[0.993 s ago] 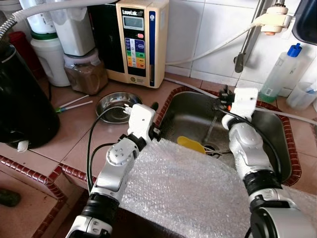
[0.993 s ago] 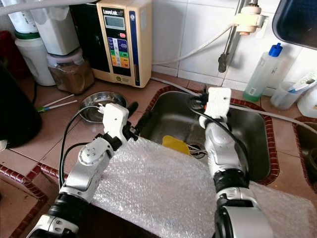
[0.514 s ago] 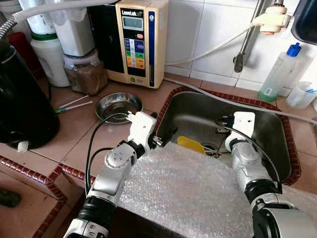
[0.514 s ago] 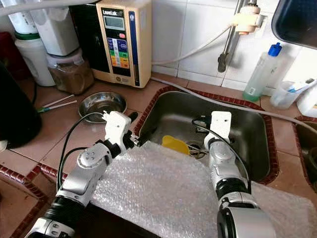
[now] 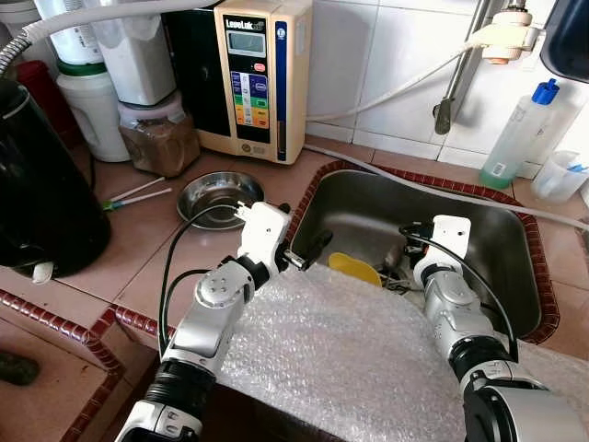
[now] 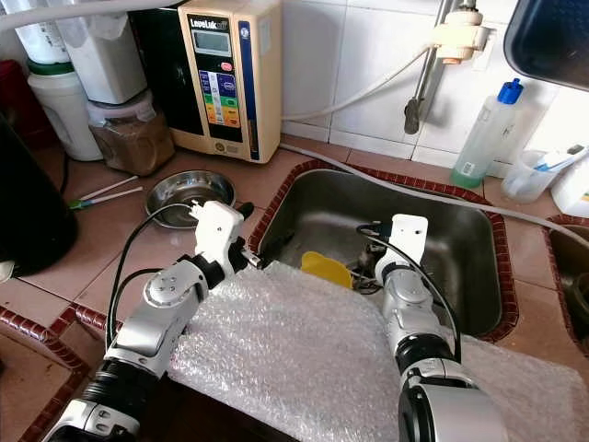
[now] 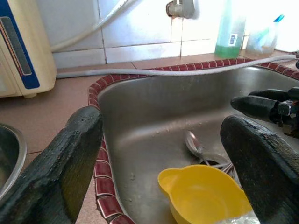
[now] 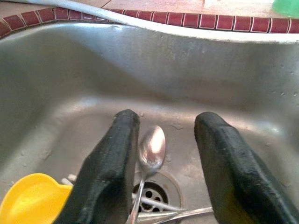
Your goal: Kitchen organization
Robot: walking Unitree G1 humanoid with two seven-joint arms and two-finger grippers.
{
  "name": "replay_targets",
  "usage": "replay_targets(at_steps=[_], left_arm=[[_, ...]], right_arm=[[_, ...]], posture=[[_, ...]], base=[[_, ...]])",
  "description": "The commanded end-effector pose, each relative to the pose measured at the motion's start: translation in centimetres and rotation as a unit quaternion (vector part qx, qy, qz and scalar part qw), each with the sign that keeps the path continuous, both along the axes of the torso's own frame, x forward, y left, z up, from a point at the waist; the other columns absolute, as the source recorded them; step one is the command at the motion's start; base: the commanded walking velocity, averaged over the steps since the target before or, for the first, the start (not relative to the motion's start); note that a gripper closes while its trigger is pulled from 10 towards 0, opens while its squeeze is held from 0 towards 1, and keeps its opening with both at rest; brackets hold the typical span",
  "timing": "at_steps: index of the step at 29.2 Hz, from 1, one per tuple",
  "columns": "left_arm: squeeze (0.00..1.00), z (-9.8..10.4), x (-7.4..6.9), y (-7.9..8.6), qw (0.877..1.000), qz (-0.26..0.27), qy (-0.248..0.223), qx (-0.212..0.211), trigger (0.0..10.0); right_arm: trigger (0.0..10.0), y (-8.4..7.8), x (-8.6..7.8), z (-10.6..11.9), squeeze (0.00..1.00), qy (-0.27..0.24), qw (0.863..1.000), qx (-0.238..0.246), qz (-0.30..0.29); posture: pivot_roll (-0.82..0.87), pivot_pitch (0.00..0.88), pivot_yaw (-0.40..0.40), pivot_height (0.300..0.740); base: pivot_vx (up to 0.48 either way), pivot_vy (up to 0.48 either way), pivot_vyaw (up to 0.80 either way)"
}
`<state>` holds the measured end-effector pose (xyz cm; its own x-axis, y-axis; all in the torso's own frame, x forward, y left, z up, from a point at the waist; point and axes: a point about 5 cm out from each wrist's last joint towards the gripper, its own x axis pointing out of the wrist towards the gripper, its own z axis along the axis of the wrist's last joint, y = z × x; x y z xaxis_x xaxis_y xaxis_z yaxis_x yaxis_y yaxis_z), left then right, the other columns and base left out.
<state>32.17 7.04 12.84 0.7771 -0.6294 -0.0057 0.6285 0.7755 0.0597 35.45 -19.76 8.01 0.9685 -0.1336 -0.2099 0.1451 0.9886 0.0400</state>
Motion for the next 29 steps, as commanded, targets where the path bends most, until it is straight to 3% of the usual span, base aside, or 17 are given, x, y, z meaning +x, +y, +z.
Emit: replay_targets(at_steps=[1, 5, 11, 13, 16, 17, 22, 25, 26, 28, 29], left_arm=[[1.00, 0.2, 0.2, -0.1, 1.000, -0.010, 0.004, 0.002, 10.0], [1.00, 0.3, 0.4, 0.2, 1.000, -0.003, 0.001, 0.012, 10.0], [1.00, 0.9, 1.7, 1.9, 0.998, 0.057, -0.011, 0.024, 10.0], [1.00, 1.2, 2.7, 3.4, 0.992, 0.124, -0.012, 0.032, 10.0], [1.00, 1.2, 3.4, 4.4, 0.985, 0.168, 0.004, 0.028, 10.0], [1.00, 1.0, 4.0, 5.5, 0.976, 0.213, 0.014, 0.049, 10.0], [1.00, 1.2, 4.8, 7.1, 0.961, 0.273, 0.029, 0.027, 10.0], [1.00, 2.4, 5.6, 8.5, 0.944, 0.329, 0.019, 0.009, 10.0], [1.00, 2.6, 5.9, 9.2, 0.935, 0.354, 0.029, 0.000, 10.0], [1.00, 2.5, 6.1, 9.6, 0.929, 0.367, 0.043, -0.008, 10.0], [1.00, 2.5, 6.3, 10.2, 0.921, 0.386, 0.046, -0.002, 10.0]], right_arm=[[10.0, 0.1, 0.4, 0.7, 1.00, -0.010, 1.000, 0.011, 0.003], [10.0, 0.6, 0.8, 1.5, 1.00, -0.029, 0.999, 0.012, 0.019], [10.0, 1.8, 1.3, 3.3, 1.00, -0.078, 0.996, 0.008, 0.052], [10.0, 3.1, 1.1, 4.3, 1.00, -0.115, 0.989, -0.004, 0.088], [10.0, 3.9, 0.9, 4.5, 1.00, -0.124, 0.986, -0.003, 0.109], [10.0, 4.9, 0.7, 4.7, 1.00, -0.132, 0.981, -0.004, 0.138], [10.0, 6.3, 0.1, 4.9, 1.00, -0.143, 0.974, 0.011, 0.177], [10.0, 8.0, -0.8, 6.0, 1.00, -0.166, 0.958, 0.024, 0.232], [10.0, 9.0, -1.3, 6.7, 1.00, -0.178, 0.947, 0.038, 0.265], [10.0, 10.0, -2.0, 7.4, 1.00, -0.191, 0.933, 0.045, 0.302], [10.0, 10.9, -2.7, 7.8, 1.00, -0.197, 0.918, 0.042, 0.341]], posture=[[0.12, 0.000, 0.045, 0.740], [0.11, 0.000, 0.054, 0.740], [0.10, 0.000, 0.059, 0.740], [0.10, 0.000, 0.052, 0.740], [0.10, 0.000, 0.052, 0.740], [0.08, 0.000, 0.051, 0.740], [0.08, 0.000, 0.050, 0.740], [0.07, 0.000, 0.051, 0.740], [0.07, 0.000, 0.055, 0.740], [0.06, 0.000, 0.056, 0.740], [0.06, 0.000, 0.057, 0.740]], base=[[0.000, 0.000, 0.00], [0.000, 0.000, 0.00], [0.000, 0.000, 0.00], [0.000, 0.000, 0.00], [0.000, 0.000, 0.00], [0.000, 0.000, 0.00], [0.000, 0.000, 0.00], [0.000, 0.000, 0.00], [0.000, 0.000, 0.00], [0.000, 0.000, 0.00], [0.000, 0.000, 0.00]])
